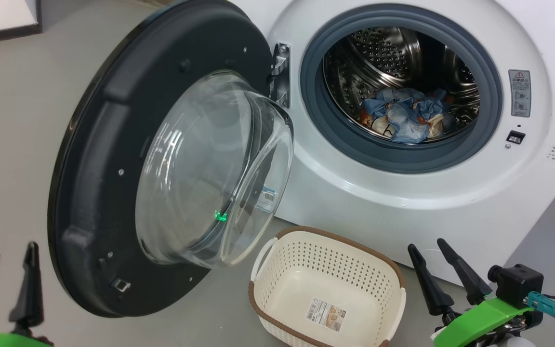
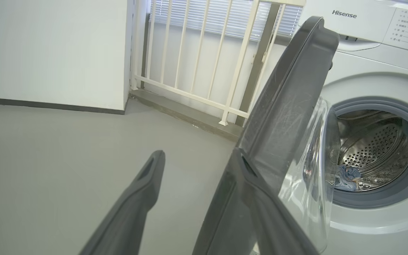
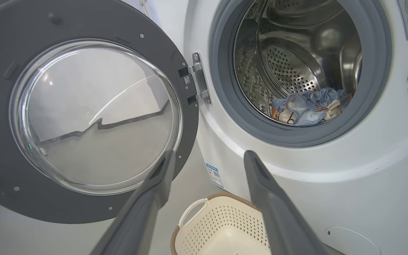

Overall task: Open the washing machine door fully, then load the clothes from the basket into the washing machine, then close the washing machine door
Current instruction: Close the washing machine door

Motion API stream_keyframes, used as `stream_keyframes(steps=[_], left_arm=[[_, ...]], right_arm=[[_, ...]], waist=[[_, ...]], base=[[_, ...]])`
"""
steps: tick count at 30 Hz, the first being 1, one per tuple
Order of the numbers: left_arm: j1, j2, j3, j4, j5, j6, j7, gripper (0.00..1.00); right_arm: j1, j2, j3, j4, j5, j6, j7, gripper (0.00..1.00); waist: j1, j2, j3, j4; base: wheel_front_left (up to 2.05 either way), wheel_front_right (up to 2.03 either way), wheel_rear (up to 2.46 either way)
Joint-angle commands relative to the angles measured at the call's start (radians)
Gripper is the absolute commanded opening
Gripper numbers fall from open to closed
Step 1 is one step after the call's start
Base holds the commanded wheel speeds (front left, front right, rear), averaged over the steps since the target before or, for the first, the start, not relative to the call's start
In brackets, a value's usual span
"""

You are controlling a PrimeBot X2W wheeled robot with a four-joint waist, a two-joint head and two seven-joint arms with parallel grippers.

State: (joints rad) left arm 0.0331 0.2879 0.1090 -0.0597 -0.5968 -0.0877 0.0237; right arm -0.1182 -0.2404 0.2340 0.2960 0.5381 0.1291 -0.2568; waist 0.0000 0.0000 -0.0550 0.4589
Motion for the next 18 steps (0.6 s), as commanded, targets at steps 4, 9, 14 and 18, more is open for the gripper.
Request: stream_keyframes(steps=[4,9,14,18], left_arm=[[0.015,-0.011,0.022,-0.043,0.063,0.035,-0.08,1.0],[0.061,-0.034,-0.002,-0.045,0.123,0.06,-0.142,1.0],[0.085,-0.049,-0.021,-0.03,0.167,0.075,-0.196,1.0],[0.102,-0.069,-0.03,-0.01,0.186,0.086,-0.233,1.0]], right_arm=[[-0.003,-0.005,0.002,-0.031,-0.005,0.002,-0.005,1.0],[-0.002,-0.003,-0.002,-0.033,-0.006,0.002,-0.005,1.0],[-0.003,0.0,-0.001,-0.034,-0.006,0.002,-0.005,1.0],[-0.002,0.001,-0.004,-0.036,-0.007,0.002,-0.005,1.0]], waist=[[0.0,0.0,0.001,0.001],[0.0,0.0,0.005,0.005],[0.0,0.0,0.008,0.004],[0.0,0.0,0.009,0.004]], base=[[0.0,0.0,0.0],[0.0,0.0,0.0],[0.0,0.0,0.0],[0.0,0.0,0.0]])
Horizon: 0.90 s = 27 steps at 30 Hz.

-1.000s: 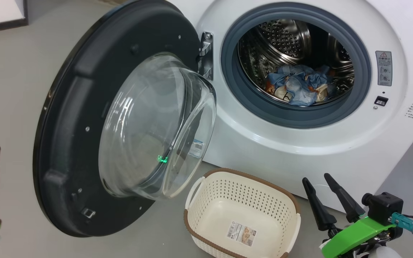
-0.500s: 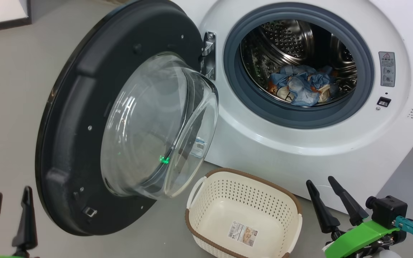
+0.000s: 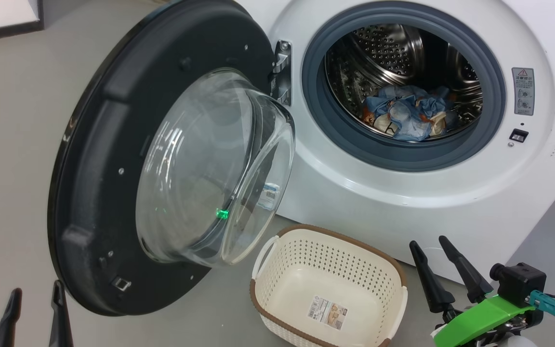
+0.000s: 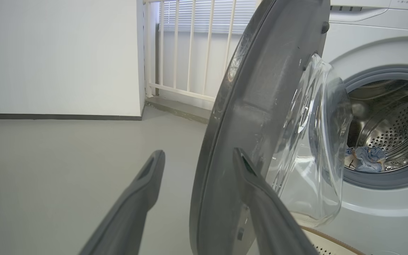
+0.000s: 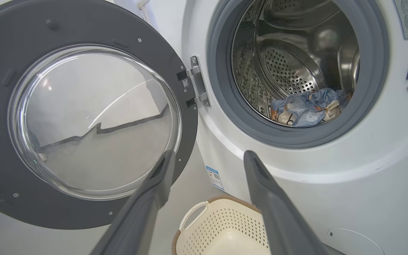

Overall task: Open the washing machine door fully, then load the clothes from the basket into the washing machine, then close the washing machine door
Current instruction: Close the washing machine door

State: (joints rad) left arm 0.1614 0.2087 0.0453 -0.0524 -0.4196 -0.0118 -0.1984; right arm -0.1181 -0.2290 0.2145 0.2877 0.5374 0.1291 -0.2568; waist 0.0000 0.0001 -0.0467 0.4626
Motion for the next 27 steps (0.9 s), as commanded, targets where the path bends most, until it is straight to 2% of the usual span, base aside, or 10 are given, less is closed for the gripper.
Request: stream_keyframes(steps=[1,6,27], left_arm=[[-0.024,0.007,0.032,-0.012,0.013,0.012,-0.016,1.0],[-0.024,-0.004,0.026,0.004,0.018,0.013,-0.033,1.0],[-0.038,0.016,0.023,0.007,0.019,0.026,-0.034,1.0]], right_arm=[[-0.001,-0.011,0.016,-0.027,-0.007,0.002,-0.005,1.0],[0.001,-0.012,0.018,-0.028,-0.007,0.002,-0.005,1.0],[0.001,-0.014,0.02,-0.027,-0.005,0.002,-0.005,1.0]], waist=[[0.0,-0.0001,0.0,0.0],[0.0,-0.0001,0.0,0.0],[0.0,-0.0001,0.009,-0.002]], base=[[0.0,0.0,0.0],[0.0,0.0,0.0],[0.0,0.0,0.0]])
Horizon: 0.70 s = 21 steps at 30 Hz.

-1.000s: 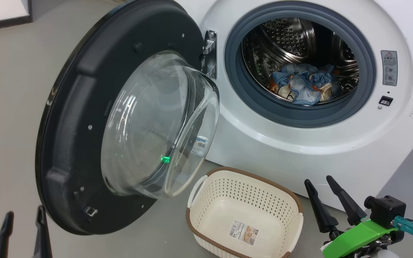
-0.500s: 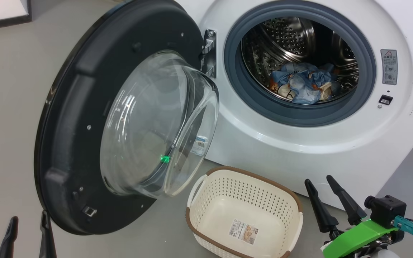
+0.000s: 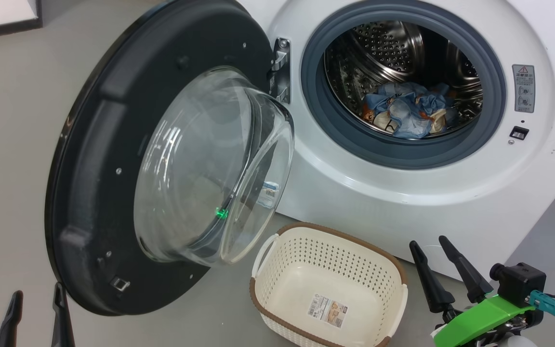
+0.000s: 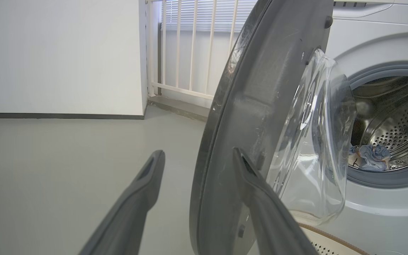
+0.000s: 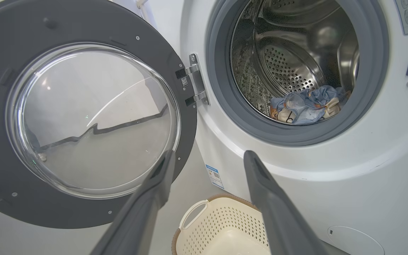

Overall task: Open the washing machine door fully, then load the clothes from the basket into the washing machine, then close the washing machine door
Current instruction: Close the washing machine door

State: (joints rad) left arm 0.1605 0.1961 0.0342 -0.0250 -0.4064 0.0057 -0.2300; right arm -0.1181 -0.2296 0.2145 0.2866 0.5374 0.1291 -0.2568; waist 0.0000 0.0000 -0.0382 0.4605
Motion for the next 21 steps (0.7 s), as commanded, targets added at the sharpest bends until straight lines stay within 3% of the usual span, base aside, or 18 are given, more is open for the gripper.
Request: stream_keyframes(steps=[1,16,17,18,19,20,21], left_arm=[[-0.037,0.029,0.034,-0.021,0.005,0.009,-0.002,1.0],[-0.04,0.048,0.032,-0.037,0.001,0.014,0.008,1.0],[-0.041,0.05,0.032,-0.039,0.0,0.014,0.01,0.91],[-0.042,0.054,0.033,-0.043,0.0,0.014,0.011,0.49],[-0.045,0.058,0.034,-0.049,-0.001,0.013,0.013,0.36],[-0.047,0.061,0.036,-0.056,-0.003,0.012,0.016,0.05],[-0.05,0.066,0.037,-0.065,-0.004,0.011,0.019,0.0]], right_arm=[[0.001,-0.014,0.02,-0.026,-0.005,0.002,-0.005,1.0],[-0.006,-0.021,0.033,-0.018,-0.002,0.002,-0.005,1.0],[-0.006,-0.021,0.034,-0.018,-0.002,0.002,-0.005,1.0],[-0.006,-0.021,0.035,-0.017,-0.001,0.002,-0.005,1.0],[-0.006,-0.021,0.035,-0.017,-0.001,0.002,-0.005,1.0],[-0.006,-0.021,0.036,-0.017,-0.001,0.002,-0.005,1.0],[-0.006,-0.021,0.036,-0.017,-0.001,0.002,-0.005,1.0]], waist=[[0.0,0.0,0.0,0.0],[0.0,0.0,0.006,-0.007],[0.0,0.0,0.006,-0.008],[0.0,0.0,0.005,-0.009],[0.0,0.0,0.004,-0.009],[0.0,0.0,0.004,-0.009],[0.0,0.0,0.004,-0.009]], base=[[0.0,0.0,0.0],[0.0,0.0,0.0],[0.0,0.0,0.0],[0.0,0.0,0.0],[0.0,0.0,0.0],[0.0,0.0,0.0],[0.0,0.0,0.0]])
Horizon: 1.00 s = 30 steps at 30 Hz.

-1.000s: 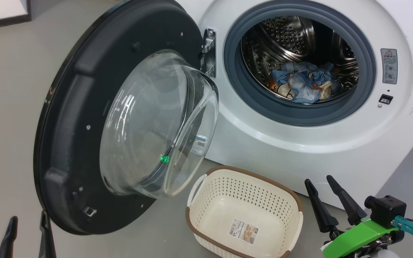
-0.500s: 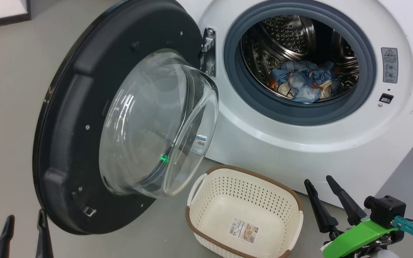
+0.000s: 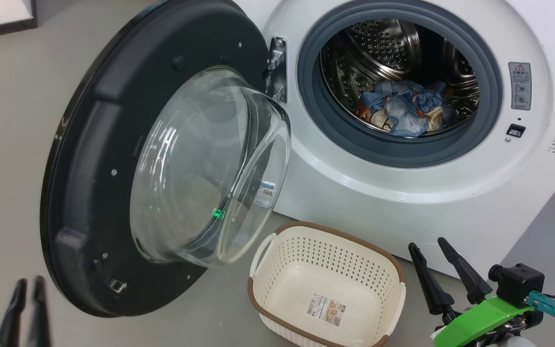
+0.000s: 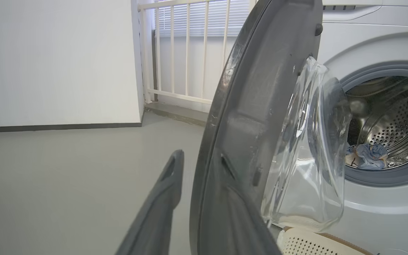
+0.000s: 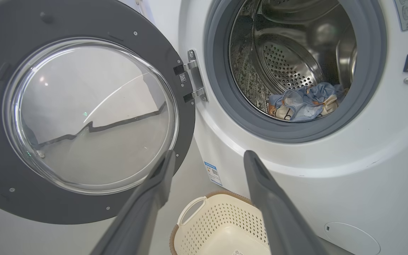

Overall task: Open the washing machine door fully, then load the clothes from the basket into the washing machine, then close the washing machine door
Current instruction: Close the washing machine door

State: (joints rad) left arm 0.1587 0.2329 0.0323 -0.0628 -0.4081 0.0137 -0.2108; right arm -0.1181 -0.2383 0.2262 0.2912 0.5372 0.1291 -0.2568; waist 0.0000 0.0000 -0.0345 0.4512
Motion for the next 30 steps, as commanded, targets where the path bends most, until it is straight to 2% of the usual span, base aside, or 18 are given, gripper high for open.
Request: stream_keyframes(steps=[1,7,11,15,19,22,26,30], left_arm=[[-0.052,0.037,0.039,-0.038,-0.001,0.001,0.005,0.0],[-0.099,0.108,0.069,-0.134,0.008,0.004,0.064,0.0],[-0.16,0.157,0.102,-0.196,-0.025,-0.002,0.13,0.0],[-0.238,0.223,0.138,-0.211,-0.049,-0.003,0.207,0.0],[-0.326,0.252,0.172,-0.194,-0.118,0.003,0.283,0.0],[-0.394,0.245,0.197,-0.143,-0.223,0.005,0.351,0.0],[-0.488,0.213,0.255,-0.04,-0.419,0.026,0.462,0.0],[-0.573,0.181,0.319,0.068,-0.616,0.081,0.593,0.0]], right_arm=[[-0.006,-0.013,0.025,-0.021,-0.001,0.002,-0.005,1.0],[-0.007,-0.015,0.026,-0.02,0.001,0.002,-0.005,1.0],[-0.009,-0.013,0.028,-0.018,0.001,0.002,-0.005,1.0],[-0.012,-0.011,0.032,-0.017,0.002,0.002,-0.005,1.0],[-0.011,-0.008,0.029,-0.02,0.002,0.002,-0.005,1.0],[-0.011,-0.004,0.028,-0.02,0.001,0.002,-0.005,1.0],[-0.013,-0.002,0.023,-0.021,0.0,0.002,-0.005,1.0],[-0.01,-0.002,0.022,-0.021,0.001,0.002,-0.005,1.0]], waist=[[0.0,0.0,0.0,0.0],[0.0,0.0,0.0,0.003],[0.0,0.0,-0.001,0.003],[0.0,0.0,-0.001,-0.004],[0.0,0.0,-0.001,-0.015],[0.0,0.0,0.001,-0.024],[0.0,0.0,0.003,-0.039],[0.0,0.0,0.001,-0.053]], base=[[0.0,0.0,0.0],[0.0,0.0,0.0],[0.0,0.0,0.0],[0.0,0.0,0.0],[0.0,0.0,0.0],[0.0,0.0,0.0],[0.0,0.0,0.0],[0.0,0.0,0.0]])
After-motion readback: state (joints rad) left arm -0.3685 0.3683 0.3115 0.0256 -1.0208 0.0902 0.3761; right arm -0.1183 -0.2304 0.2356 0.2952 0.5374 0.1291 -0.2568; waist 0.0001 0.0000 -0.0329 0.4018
